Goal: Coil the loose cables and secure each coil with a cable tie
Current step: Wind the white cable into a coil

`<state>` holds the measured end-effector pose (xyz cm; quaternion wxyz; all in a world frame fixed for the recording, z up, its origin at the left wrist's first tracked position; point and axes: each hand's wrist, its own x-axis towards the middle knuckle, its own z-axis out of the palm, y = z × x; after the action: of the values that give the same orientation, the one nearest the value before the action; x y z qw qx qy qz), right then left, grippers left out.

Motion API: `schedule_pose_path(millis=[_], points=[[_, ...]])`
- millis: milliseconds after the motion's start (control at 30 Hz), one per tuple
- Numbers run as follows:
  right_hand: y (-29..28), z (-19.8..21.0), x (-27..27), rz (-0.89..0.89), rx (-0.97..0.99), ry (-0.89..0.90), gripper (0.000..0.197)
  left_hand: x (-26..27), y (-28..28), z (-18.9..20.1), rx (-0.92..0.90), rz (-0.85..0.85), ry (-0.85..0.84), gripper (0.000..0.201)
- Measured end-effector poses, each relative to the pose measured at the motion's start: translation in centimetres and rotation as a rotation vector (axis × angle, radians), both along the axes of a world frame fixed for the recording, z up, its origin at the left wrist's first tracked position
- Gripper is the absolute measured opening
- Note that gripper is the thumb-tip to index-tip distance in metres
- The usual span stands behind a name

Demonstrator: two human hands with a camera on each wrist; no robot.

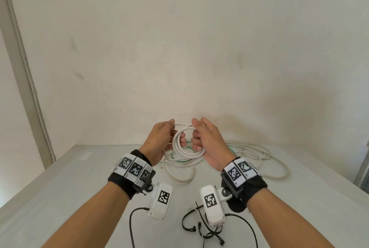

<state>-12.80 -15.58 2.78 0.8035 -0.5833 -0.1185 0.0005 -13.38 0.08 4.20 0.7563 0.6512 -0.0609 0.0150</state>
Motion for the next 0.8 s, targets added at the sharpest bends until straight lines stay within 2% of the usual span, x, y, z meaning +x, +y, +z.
schedule_pose_path(millis=[200,433,500,600,667,733,800], points=[[0.1,0.1,-0.3,-0.035,0.007,-0.055,0.037,0.1,-0.4,-0.5,-0.188,0.061,-0.022,0.029],[0.1,1.1,-0.5,-0.054,0.072,-0.05,0.037,0.2,-0.1,0.2,-0.323,0.125,-0.053,0.04],[0.2,1.1,-0.3,-0.086,0.078,-0.04,0.036,0.2,0.2,0.0,-0.241,0.1,-0.046,0.038],[-0.2,1.0,0.1,-0.13,0.063,-0.047,0.036,-0.2,0.9,-0.3,0.047,0.0,-0.025,0.033],[-0.5,0.9,0.1,-0.154,-0.014,-0.076,0.035,-0.4,1.3,-0.1,0.193,-0.095,0.002,0.033],[-0.2,0.9,-0.2,-0.178,-0.086,-0.115,0.032,-0.6,1.1,0.4,0.195,-0.17,0.041,0.036],[0.5,1.0,-0.5,-0.217,-0.096,-0.133,0.032,-0.5,0.3,0.8,0.062,-0.231,0.088,0.037]])
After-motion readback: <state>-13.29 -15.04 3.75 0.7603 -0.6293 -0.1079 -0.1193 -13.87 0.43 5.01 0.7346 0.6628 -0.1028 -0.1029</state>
